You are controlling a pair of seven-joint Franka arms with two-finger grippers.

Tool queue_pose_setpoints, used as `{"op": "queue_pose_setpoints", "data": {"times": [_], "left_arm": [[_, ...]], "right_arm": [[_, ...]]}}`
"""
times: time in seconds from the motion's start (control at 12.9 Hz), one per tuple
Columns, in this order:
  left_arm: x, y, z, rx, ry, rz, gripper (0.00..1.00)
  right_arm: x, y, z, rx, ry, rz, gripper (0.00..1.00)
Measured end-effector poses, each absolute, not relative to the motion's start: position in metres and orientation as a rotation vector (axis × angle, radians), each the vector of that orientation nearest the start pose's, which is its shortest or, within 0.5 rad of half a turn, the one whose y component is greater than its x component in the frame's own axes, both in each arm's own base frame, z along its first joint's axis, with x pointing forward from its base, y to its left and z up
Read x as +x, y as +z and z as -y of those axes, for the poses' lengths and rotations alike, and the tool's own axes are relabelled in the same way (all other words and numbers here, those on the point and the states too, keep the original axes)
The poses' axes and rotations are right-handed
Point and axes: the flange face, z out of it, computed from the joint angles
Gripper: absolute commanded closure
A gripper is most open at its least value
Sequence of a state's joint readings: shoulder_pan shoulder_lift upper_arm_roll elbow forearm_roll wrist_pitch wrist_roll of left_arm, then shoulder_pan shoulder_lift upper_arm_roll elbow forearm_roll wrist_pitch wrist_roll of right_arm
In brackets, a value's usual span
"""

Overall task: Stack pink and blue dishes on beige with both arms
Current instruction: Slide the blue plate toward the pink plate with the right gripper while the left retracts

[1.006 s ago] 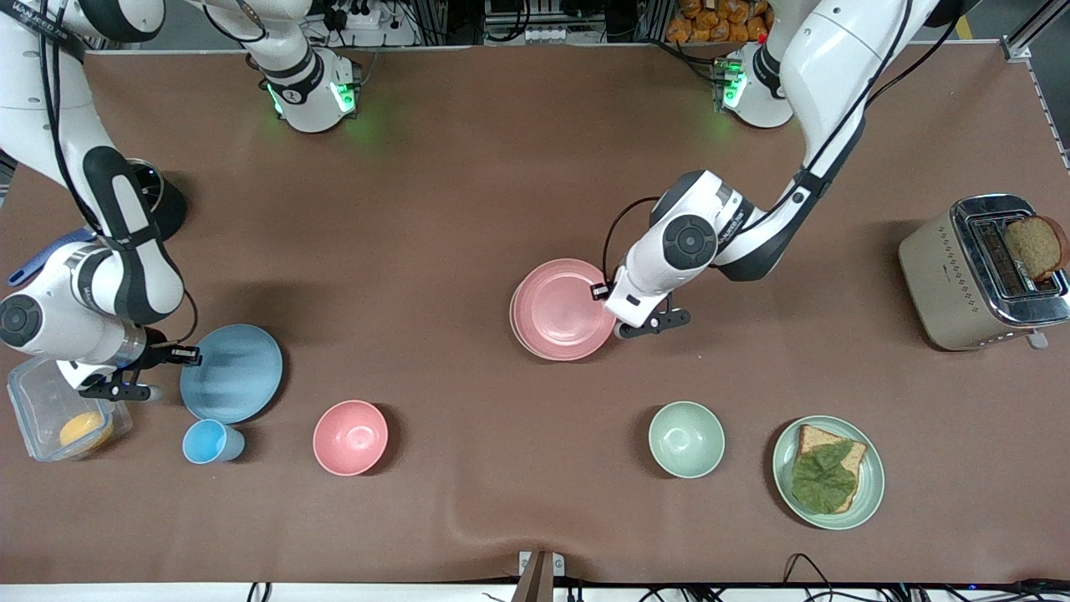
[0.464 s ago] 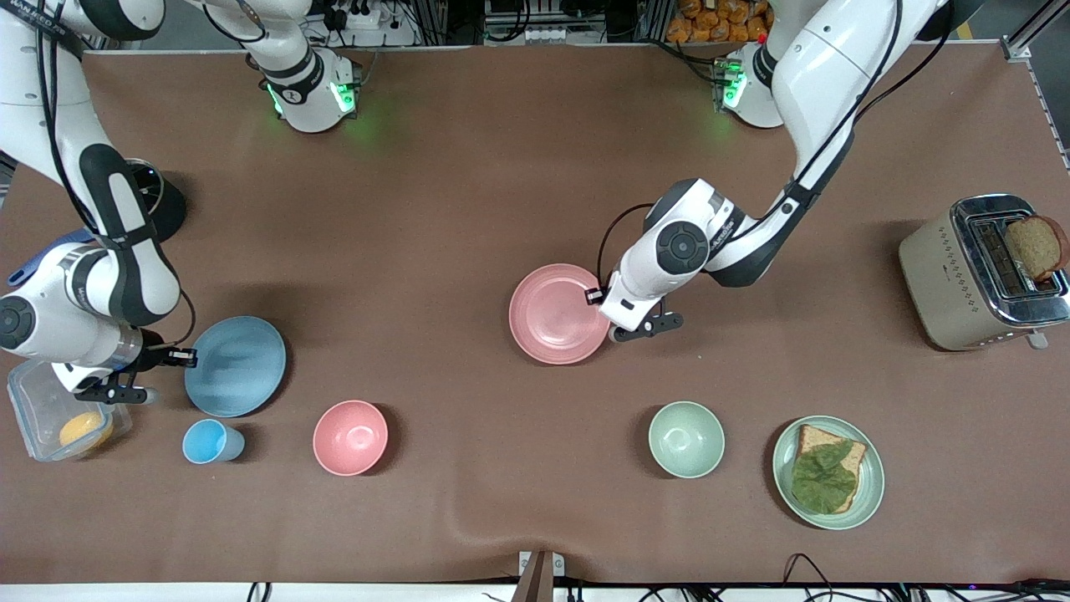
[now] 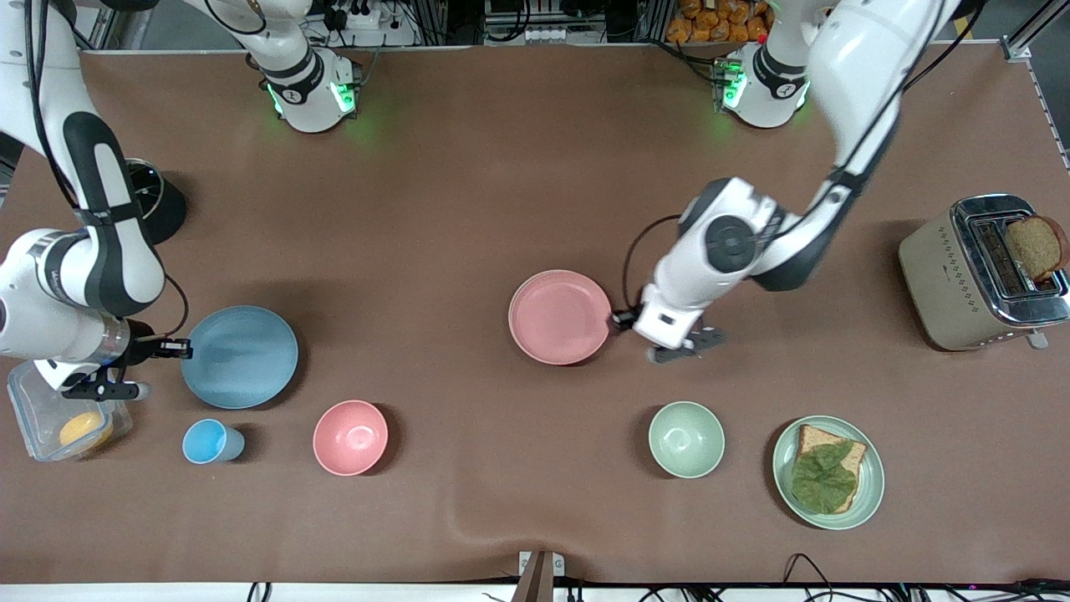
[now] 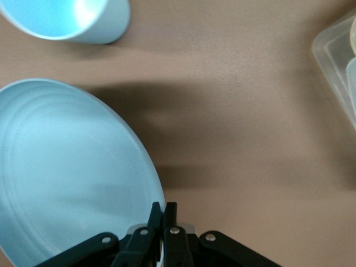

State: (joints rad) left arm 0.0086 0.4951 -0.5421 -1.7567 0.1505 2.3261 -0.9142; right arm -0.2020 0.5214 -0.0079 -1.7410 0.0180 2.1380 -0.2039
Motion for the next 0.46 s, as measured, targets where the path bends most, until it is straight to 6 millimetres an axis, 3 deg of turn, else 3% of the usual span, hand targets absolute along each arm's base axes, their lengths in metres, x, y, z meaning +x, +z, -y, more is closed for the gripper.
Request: {"op": "queue_pose_setpoints", "data": {"times": [0.23,0.39,0.46], "left_arm": [[0.612,0.453,0.213,-3.197,-0.236,0.494,0.0],[0.608,0.525,0.157,-3.13,-0.263,0.351,0.0],[0.606,0.551,0.134,-3.108,-0.255,0.315,0.0]], "right_arm": [[0.638,0.293,0.109,-3.08,0.194,0.004,1.0],[0.64,0.308,0.076,-3.044,0.206,-0.035,1.0],[0.64,0.316,0.054,-3.029,0.217,-0.056,1.0]]}}
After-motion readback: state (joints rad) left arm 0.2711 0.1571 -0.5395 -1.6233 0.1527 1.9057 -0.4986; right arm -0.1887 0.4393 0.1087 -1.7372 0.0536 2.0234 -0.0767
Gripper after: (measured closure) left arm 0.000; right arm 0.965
